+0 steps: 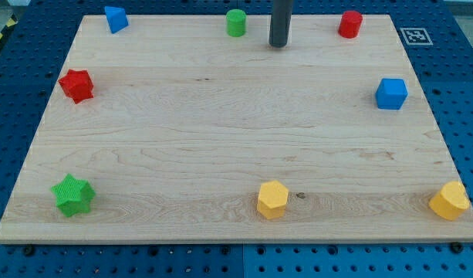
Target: Slide the green circle to the top left side of the blue cube
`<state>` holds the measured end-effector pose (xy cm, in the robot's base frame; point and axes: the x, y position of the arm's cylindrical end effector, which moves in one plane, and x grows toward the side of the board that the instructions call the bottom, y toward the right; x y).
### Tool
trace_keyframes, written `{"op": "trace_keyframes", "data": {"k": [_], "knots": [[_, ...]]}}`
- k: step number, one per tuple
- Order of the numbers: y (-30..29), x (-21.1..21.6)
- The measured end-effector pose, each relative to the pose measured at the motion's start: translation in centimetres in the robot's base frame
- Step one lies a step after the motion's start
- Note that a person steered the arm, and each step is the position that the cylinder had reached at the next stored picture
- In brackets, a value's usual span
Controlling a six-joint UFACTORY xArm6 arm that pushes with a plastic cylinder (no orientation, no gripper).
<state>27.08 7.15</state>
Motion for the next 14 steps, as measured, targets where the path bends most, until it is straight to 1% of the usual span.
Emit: {"op": "trace_keyframes", "data": {"k": [6, 7, 8, 9, 10, 11, 12, 13, 14], "knots": [[1.1, -0.1], [-1.1, 0.7], [-6.1, 3.1], [-11.8, 1.3], [-14.9, -4.1], [-15.9, -7.0], [-13.3, -7.8], [-9.0, -7.8], [-6.2, -6.9]]}}
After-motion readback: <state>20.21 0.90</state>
